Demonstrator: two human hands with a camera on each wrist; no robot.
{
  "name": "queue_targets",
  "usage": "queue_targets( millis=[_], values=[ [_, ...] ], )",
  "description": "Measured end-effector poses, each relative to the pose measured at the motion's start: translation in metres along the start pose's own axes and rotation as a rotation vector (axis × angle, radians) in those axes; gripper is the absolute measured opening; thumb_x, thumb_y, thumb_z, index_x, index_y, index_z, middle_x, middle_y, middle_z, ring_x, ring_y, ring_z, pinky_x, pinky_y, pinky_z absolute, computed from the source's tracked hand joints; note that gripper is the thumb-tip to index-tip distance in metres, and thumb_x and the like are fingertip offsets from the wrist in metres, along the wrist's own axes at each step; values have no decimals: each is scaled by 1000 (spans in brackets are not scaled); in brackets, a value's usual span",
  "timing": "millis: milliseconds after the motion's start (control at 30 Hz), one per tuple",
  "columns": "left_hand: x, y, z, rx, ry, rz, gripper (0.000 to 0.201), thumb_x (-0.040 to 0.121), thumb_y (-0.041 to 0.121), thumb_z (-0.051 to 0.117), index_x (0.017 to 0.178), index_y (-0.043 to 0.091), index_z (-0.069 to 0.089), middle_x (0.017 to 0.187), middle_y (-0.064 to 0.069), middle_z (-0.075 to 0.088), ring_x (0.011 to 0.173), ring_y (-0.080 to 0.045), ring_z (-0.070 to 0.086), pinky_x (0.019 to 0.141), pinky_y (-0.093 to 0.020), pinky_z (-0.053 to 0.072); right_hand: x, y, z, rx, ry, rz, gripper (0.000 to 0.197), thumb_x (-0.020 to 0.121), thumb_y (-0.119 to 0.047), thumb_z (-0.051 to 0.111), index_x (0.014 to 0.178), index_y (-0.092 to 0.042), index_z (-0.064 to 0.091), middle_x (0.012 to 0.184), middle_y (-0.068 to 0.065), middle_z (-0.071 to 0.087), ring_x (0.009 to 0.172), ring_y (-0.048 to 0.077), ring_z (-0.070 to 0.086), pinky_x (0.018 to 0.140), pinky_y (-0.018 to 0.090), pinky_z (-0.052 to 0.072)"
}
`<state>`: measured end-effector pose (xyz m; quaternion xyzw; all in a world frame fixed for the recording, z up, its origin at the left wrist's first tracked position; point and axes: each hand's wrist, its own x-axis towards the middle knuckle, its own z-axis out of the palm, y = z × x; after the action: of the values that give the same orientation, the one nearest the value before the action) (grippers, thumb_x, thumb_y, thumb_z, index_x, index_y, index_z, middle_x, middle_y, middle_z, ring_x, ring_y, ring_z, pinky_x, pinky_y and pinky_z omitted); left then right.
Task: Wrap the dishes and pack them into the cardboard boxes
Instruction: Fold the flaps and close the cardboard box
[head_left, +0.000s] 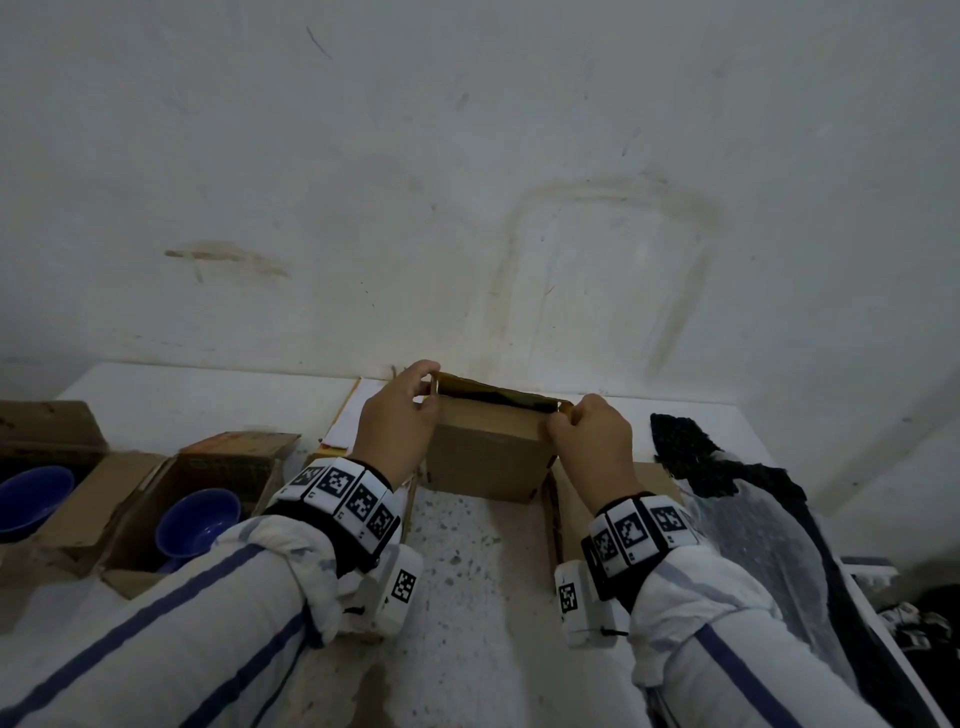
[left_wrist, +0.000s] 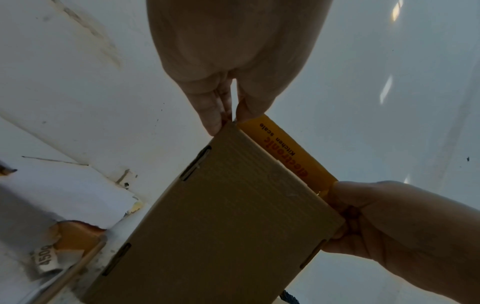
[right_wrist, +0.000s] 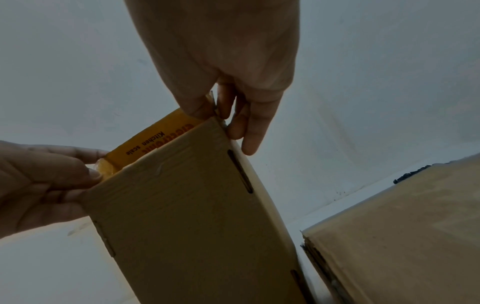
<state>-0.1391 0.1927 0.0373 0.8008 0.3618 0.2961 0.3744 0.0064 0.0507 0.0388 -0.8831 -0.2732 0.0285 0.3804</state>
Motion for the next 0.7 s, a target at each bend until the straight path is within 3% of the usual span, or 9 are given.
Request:
queue_targets(
  millis=[200,400,700],
  values=[
    [0,0,-1,22,2,2,34,95,16,49,127,27,55,119,-2,64,91,-7,52,78,-16,37,0,1,0,-7,9,-24,33,86,-14,52,61,-14,31,62,0,37,60,16,36,49,23,26],
    [0,2,-3,25,6,3,30,94,14,50,121,24,58,115,-3,64,89,-9,52,77,-19,38,-4,2,-2,-140,-8,-153,41,90,-11,48,55,-15,27,56,0,32,55,16,33,47,21,20],
    [-2,4,-1,15,8,-2,32,93,13,52,122,25,58,113,-1,63,89,-9,52,77,-18,37,-3,7,-2,-158,-25,-93,42,92,-9,48,58,-18,24,60,-2,31,69,20,40,48,17,20]
  ],
)
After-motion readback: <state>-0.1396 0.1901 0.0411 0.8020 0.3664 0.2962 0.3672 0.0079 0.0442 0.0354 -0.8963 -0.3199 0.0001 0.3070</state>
